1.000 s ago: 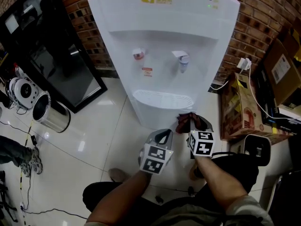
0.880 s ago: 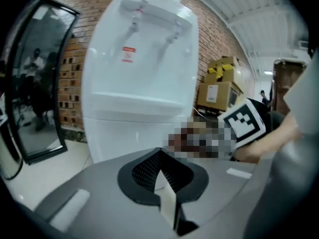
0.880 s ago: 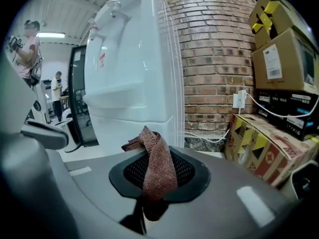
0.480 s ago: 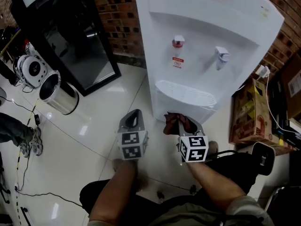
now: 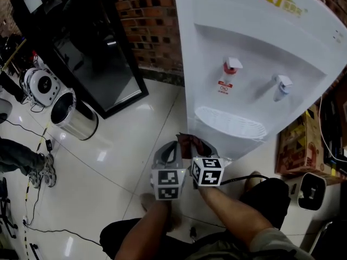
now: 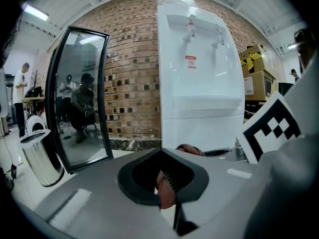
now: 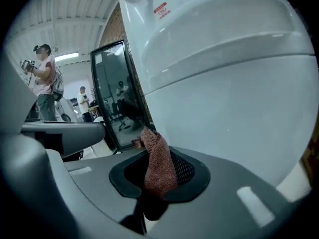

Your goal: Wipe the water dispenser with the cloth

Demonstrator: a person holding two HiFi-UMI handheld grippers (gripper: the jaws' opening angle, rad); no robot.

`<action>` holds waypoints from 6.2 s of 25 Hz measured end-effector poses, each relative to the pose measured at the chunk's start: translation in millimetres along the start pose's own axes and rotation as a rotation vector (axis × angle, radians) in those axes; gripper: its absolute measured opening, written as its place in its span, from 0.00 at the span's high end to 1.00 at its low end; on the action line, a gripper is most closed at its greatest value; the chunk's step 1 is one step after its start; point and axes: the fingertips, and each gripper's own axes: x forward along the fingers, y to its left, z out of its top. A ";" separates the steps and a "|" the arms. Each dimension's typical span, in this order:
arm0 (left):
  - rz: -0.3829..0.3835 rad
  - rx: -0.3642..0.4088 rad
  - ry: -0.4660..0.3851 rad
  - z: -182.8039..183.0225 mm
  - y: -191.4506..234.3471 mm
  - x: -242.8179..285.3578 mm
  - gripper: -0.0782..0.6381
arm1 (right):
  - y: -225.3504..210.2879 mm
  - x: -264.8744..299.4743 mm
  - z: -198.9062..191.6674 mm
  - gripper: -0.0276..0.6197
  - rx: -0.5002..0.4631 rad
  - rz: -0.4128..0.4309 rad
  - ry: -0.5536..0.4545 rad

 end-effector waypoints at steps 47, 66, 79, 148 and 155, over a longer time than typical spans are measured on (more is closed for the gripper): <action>-0.323 0.123 -0.027 27.3 -169.7 21.2 0.89 | -189.6 -120.7 3.2 0.84 0.176 -0.312 -0.001; -0.307 0.130 0.010 5.6 -160.3 17.1 0.89 | -187.4 -129.3 1.3 0.84 0.230 -0.301 -0.022; 0.024 -0.035 0.013 -10.8 -4.8 -3.3 0.89 | -38.9 -11.7 -31.7 0.84 0.174 -0.029 0.094; -0.251 0.159 0.151 -57.7 -128.7 37.2 0.89 | -205.3 -92.5 -73.3 0.84 0.194 -0.376 0.158; -0.096 0.089 0.181 -74.1 -48.1 30.8 0.89 | -120.2 -14.2 -89.0 0.84 0.223 -0.183 0.179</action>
